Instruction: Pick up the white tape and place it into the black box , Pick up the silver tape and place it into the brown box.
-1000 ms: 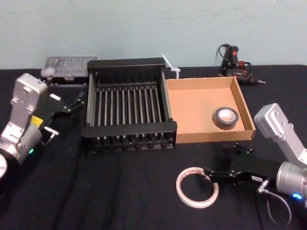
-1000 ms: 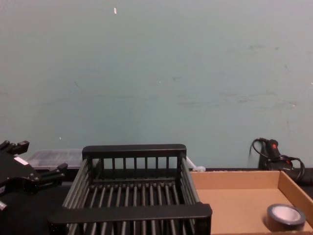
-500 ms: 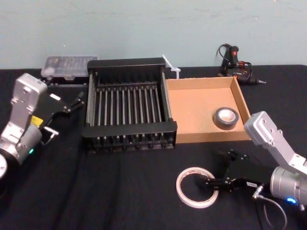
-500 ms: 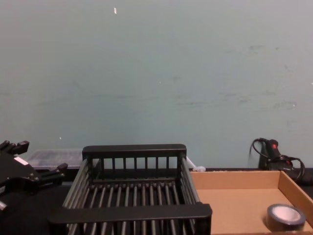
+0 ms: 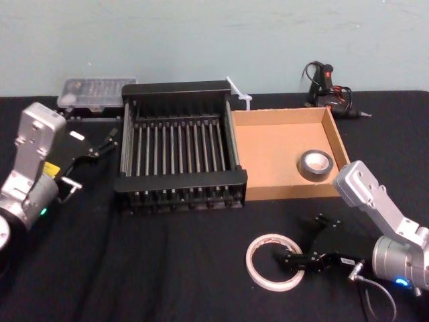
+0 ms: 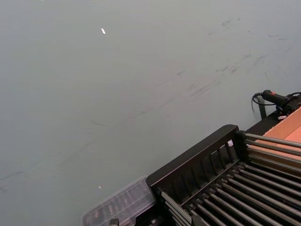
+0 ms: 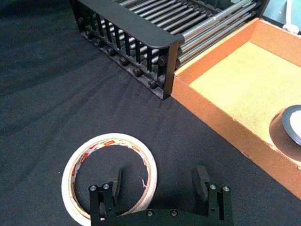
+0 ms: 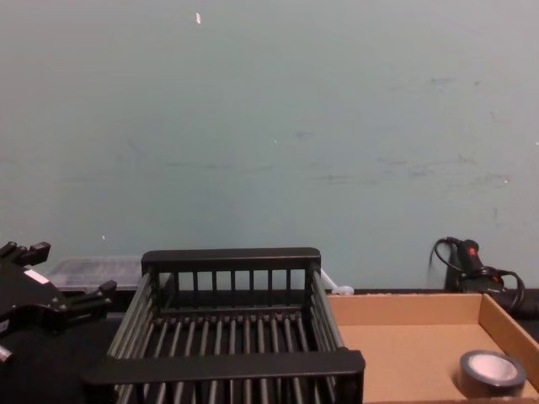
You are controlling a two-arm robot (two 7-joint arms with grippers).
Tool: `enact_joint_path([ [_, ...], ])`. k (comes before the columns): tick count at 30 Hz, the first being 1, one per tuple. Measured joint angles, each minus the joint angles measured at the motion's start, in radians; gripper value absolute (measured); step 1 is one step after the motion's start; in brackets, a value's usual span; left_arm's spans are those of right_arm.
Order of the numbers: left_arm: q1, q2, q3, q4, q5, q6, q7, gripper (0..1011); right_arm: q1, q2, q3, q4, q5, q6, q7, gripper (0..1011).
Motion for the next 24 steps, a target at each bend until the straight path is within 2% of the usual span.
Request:
enact_joint_path([
  [24,0.000,0.000,0.000,0.000,0.000,0.000,0.000,1001,0.009,-0.004,-0.012,0.016,-0.009,0.009,0.002,1002],
])
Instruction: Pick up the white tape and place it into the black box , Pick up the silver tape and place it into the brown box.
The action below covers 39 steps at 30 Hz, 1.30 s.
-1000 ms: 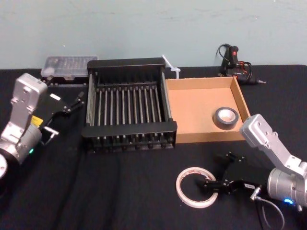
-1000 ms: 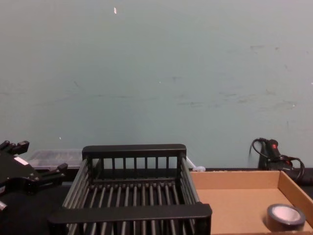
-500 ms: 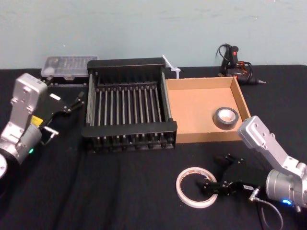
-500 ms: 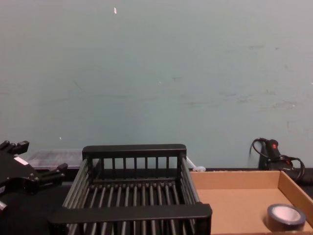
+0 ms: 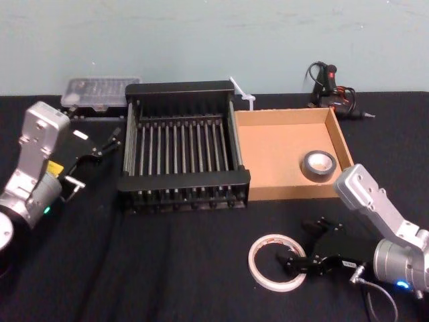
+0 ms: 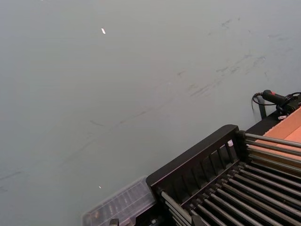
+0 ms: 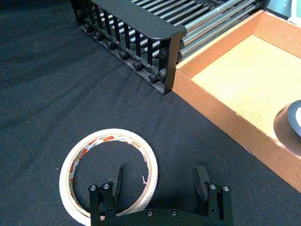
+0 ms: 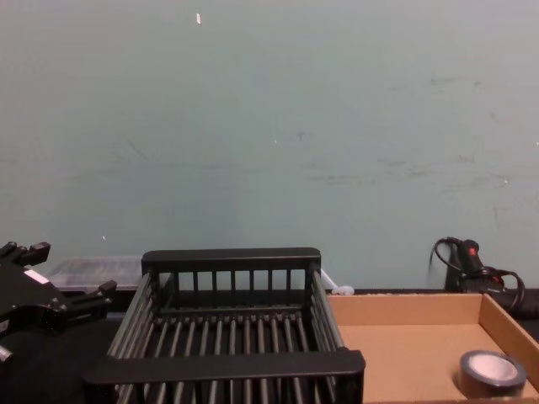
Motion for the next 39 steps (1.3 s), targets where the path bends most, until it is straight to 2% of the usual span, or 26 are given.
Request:
enact_joint_path([
  [33,0.000,0.000,0.000,0.000,0.000,0.000,0.000,1001,0.002,-0.002,0.000,0.001,-0.001,0.004,0.001,1003],
  [39,0.000,0.000,0.000,0.000,0.000,0.000,0.000,1001,0.002,-0.002,0.000,0.001,0.000,0.003,0.001,893],
])
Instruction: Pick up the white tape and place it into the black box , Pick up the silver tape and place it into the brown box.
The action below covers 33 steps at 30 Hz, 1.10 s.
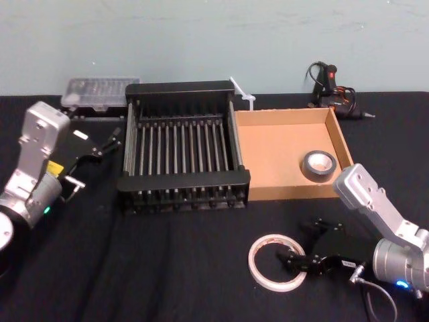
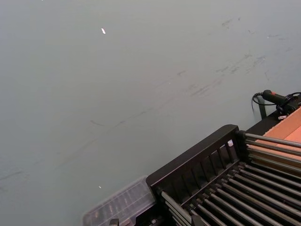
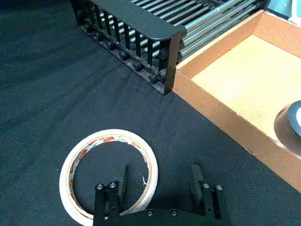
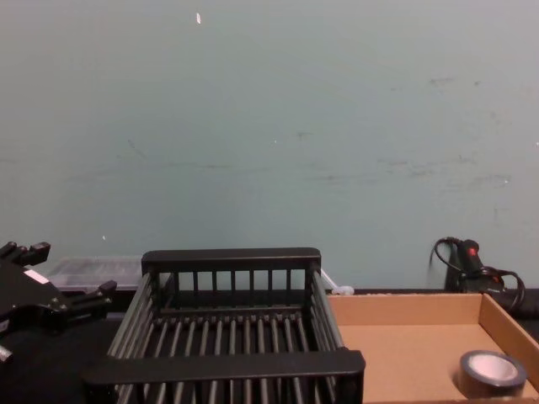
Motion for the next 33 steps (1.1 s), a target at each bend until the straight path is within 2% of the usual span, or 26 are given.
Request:
enact_joint_path([
  [5,0.000,0.000,0.000,0.000,0.000,0.000,0.000,1001,0.000,0.000,0.000,0.000,0.000,0.000,0.000,735],
  [6,0.000,0.000,0.000,0.000,0.000,0.000,0.000,1001,0.000,0.000,0.000,0.000,0.000,0.000,0.000,735],
  [7,0.000,0.000,0.000,0.000,0.000,0.000,0.000,1001,0.000,0.000,0.000,0.000,0.000,0.000,0.000,677],
  [10,0.000,0.000,0.000,0.000,0.000,0.000,0.000,1001,0.000,0.000,0.000,0.000,0.000,0.000,0.000,596],
  [11,0.000,0.000,0.000,0.000,0.000,0.000,0.000,1001,0.000,0.000,0.000,0.000,0.000,0.000,0.000,534],
  [13,0.000,0.000,0.000,0.000,0.000,0.000,0.000,1001,0.000,0.000,0.000,0.000,0.000,0.000,0.000,503],
  [15,0.000,0.000,0.000,0.000,0.000,0.000,0.000,1002,0.000,0.000,0.000,0.000,0.000,0.000,0.000,414],
  [17,0.000,0.000,0.000,0.000,0.000,0.000,0.000,1001,0.000,0.000,0.000,0.000,0.000,0.000,0.000,370],
  [18,0.000,0.000,0.000,0.000,0.000,0.000,0.000,1001,0.000,0.000,0.000,0.000,0.000,0.000,0.000,312],
  [19,0.000,0.000,0.000,0.000,0.000,0.000,0.000,1001,0.000,0.000,0.000,0.000,0.000,0.000,0.000,312],
  [22,0.000,0.000,0.000,0.000,0.000,0.000,0.000,1001,0.000,0.000,0.000,0.000,0.000,0.000,0.000,194],
  [26,0.000,0.000,0.000,0.000,0.000,0.000,0.000,1001,0.000,0.000,0.000,0.000,0.000,-0.001,0.000,110],
  [33,0.000,0.000,0.000,0.000,0.000,0.000,0.000,1001,0.000,0.000,0.000,0.000,0.000,0.000,0.000,94],
])
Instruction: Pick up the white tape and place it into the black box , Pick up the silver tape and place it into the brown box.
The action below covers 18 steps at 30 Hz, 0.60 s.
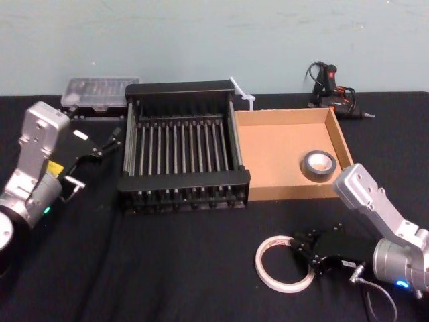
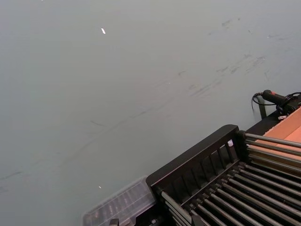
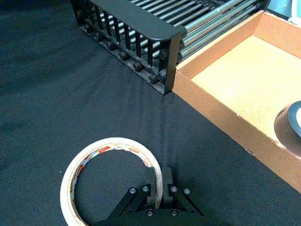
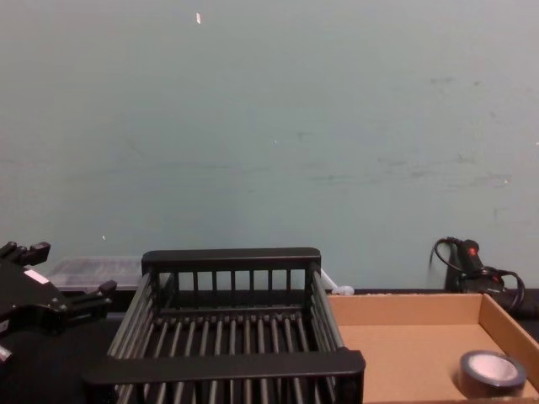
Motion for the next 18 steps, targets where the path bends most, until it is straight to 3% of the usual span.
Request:
enact_joint_path([
  [18,0.000,0.000,0.000,0.000,0.000,0.000,0.000,1001,0.000,0.000,0.001,0.000,0.003,0.000,0.000,94],
])
